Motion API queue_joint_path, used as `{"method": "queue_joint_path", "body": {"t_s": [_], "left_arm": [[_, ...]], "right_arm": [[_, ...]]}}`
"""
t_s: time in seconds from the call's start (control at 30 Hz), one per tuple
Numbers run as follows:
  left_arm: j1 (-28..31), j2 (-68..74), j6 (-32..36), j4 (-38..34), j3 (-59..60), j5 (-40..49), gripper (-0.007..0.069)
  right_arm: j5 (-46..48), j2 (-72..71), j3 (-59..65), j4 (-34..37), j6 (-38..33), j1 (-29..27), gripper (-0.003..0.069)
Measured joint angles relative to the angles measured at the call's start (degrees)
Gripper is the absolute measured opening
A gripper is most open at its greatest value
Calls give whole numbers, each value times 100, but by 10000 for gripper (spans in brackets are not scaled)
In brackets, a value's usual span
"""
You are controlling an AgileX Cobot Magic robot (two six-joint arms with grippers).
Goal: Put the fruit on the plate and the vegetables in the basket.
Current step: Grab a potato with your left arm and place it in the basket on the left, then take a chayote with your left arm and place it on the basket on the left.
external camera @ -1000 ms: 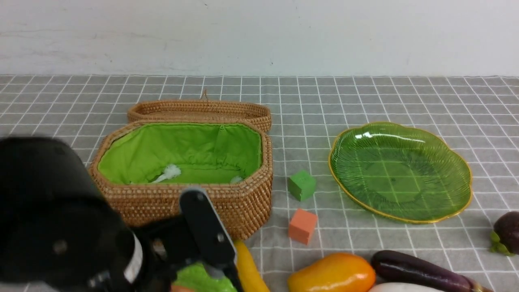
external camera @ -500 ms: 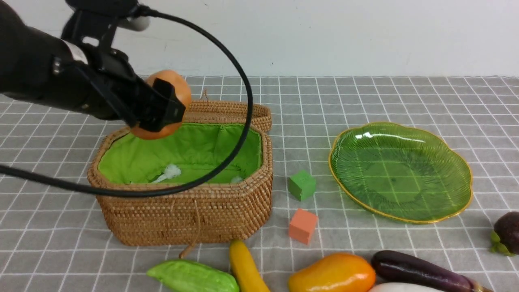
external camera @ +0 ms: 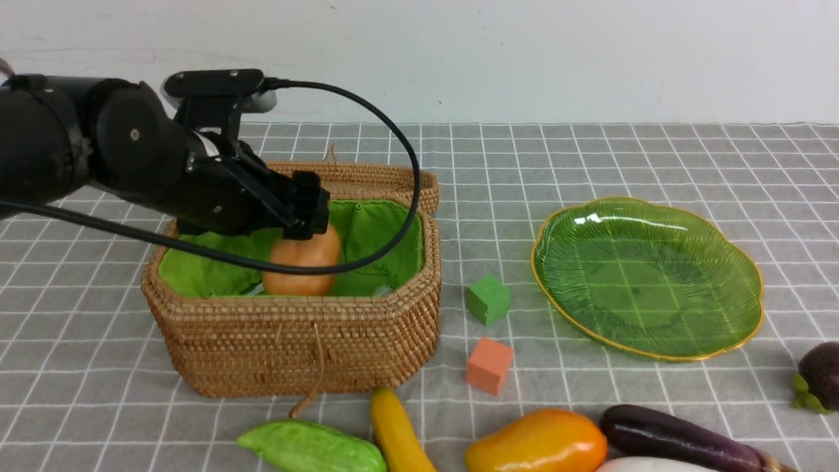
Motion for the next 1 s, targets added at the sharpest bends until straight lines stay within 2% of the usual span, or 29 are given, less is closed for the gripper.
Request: {"method": "queue_joint_path", "body": {"t_s": [0.13,0.23,0.4,0.47,0.57,0.67,0.73,1.0], "left_arm": [[0,-404,339,101,0,558,632],[-70,-964,952,114,0,1213,591],[-630,-1546,2603,78,0,2406,570],[-1011,-1583,3509,-41,36,2987,570],[-1450,-1439,4588,-113,319,3345,570],[-1751,-1123,5488,10,664,3264,570],[-1877,-799,5794,184,831,2890,568],[-1910,315,5934,353,871,1914,567]], "right_arm": [[0,0,0,0,0,0,240],[0,0,0,0,0,0,240],[0,0,0,0,0,0,240],[0,0,0,0,0,0,240],[0,0,0,0,0,0,240],[0,0,0,0,0,0,240],[0,0,0,0,0,0,240],[0,0,0,0,0,0,240]]}}
